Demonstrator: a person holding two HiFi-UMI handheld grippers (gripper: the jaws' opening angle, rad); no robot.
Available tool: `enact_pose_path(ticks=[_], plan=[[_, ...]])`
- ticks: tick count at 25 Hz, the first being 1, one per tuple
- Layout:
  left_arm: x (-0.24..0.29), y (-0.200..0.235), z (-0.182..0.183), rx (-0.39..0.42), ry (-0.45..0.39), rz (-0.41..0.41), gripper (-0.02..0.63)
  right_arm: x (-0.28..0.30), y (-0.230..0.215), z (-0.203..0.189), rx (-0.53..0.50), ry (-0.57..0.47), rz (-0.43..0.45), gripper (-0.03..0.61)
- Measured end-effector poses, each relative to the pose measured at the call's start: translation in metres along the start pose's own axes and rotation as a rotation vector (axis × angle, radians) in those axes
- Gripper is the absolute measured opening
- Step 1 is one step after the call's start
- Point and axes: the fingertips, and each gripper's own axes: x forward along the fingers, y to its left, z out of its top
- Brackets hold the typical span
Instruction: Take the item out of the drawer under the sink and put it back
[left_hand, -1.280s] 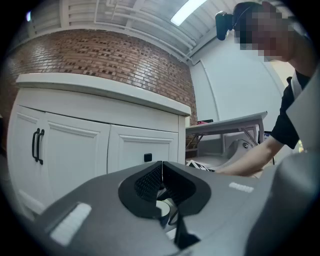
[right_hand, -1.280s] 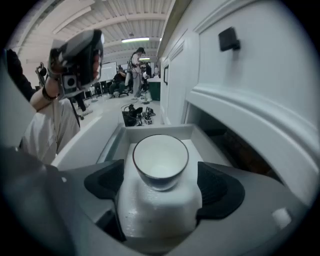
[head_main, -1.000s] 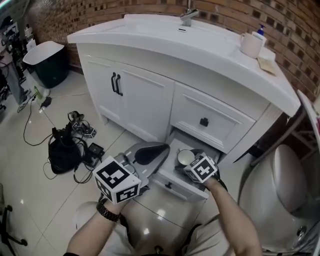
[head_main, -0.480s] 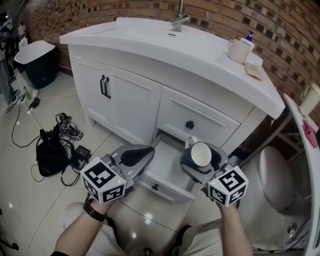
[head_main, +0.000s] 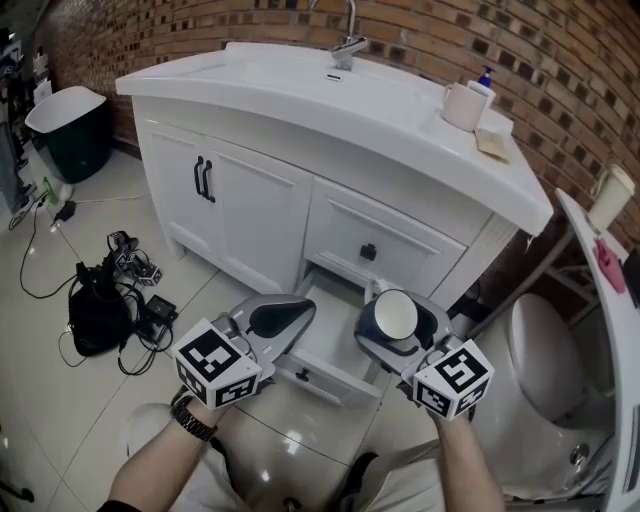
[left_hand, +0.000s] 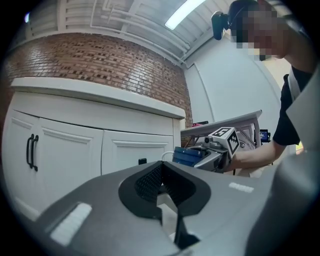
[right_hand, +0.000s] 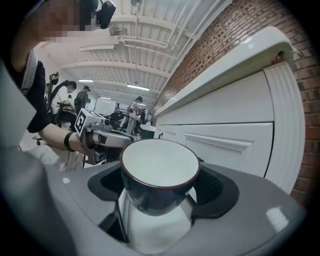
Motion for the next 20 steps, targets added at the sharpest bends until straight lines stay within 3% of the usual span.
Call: enact_pose_path(ticks=[15, 20], plan=[[-0.006, -0.005, -0.002, -0.040, 0.022, -0.019, 0.020, 0.021, -0.002, -0.016, 0.010, 0.051, 0.030, 0.405], [-0.008, -0.002, 0.004, -0.054, 0.025, -0.005, 0.020, 0.053, -0.008, -0.056, 0.041, 0.178, 0.065, 0.405]])
